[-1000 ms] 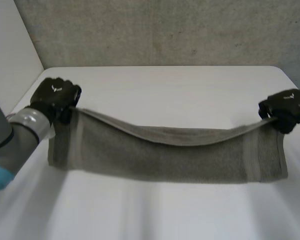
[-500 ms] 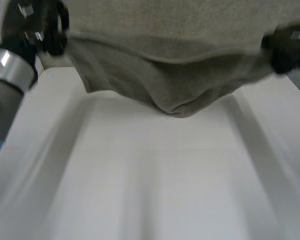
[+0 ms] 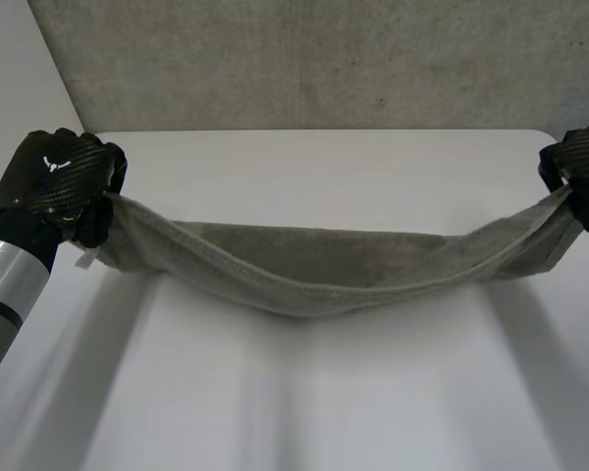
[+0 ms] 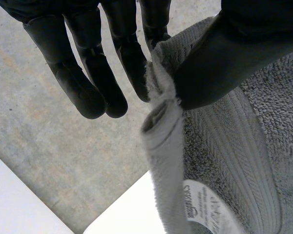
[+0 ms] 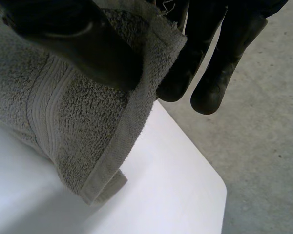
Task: Fold the towel.
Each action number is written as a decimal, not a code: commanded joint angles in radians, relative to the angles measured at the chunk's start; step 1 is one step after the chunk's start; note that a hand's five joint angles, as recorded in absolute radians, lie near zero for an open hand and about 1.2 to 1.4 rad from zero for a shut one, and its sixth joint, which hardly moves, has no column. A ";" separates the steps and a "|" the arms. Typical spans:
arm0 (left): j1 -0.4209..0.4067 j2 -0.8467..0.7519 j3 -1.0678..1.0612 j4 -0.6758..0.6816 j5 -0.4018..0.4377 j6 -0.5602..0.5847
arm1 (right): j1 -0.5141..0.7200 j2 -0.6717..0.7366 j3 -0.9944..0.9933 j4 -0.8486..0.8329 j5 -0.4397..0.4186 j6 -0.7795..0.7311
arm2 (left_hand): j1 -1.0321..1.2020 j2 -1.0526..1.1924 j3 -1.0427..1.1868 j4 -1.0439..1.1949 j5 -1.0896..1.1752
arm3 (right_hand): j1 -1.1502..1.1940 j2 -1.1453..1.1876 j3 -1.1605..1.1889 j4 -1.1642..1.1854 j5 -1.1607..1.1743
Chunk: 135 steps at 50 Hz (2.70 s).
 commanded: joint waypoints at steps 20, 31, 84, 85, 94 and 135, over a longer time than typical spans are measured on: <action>-0.009 -0.541 0.316 -0.003 -0.007 0.010 | 0.006 0.511 -0.239 -0.003 0.005 0.012 | -0.064 -0.130 -0.158 -0.128 -0.266 | 0.061 0.083 0.055 0.053 0.052; -0.052 -0.764 0.589 -0.029 -0.108 0.004 | 0.118 0.722 -0.379 -0.121 0.148 0.038 | -0.064 -0.130 -0.158 -0.128 -0.266 | 0.061 0.083 0.055 0.053 0.052; -0.103 -0.548 0.239 0.059 -0.098 -0.004 | 0.041 0.473 0.155 -0.276 0.113 0.038 | -1.150 -1.215 -1.244 -1.214 -1.352 | -0.789 -0.767 -0.795 -0.798 -0.798; -0.103 -0.548 0.238 0.059 -0.099 -0.004 | 0.032 0.492 0.155 -0.282 0.110 0.038 | -1.150 -1.215 -1.244 -1.214 -1.352 | -0.717 -0.694 -0.723 -0.725 -0.725; -0.103 -0.549 0.236 0.060 -0.099 -0.004 | 0.000 0.546 0.139 -0.336 0.121 0.035 | -1.150 -1.215 -1.244 -1.214 -1.352 | -0.130 -0.108 -0.136 -0.139 -0.139; -0.104 -0.537 0.222 0.062 -0.099 -0.004 | -0.158 0.512 0.167 -0.336 -0.197 -0.037 | -1.153 -1.218 -1.247 -1.217 -1.355 | -0.777 -0.755 -0.784 -0.786 -0.786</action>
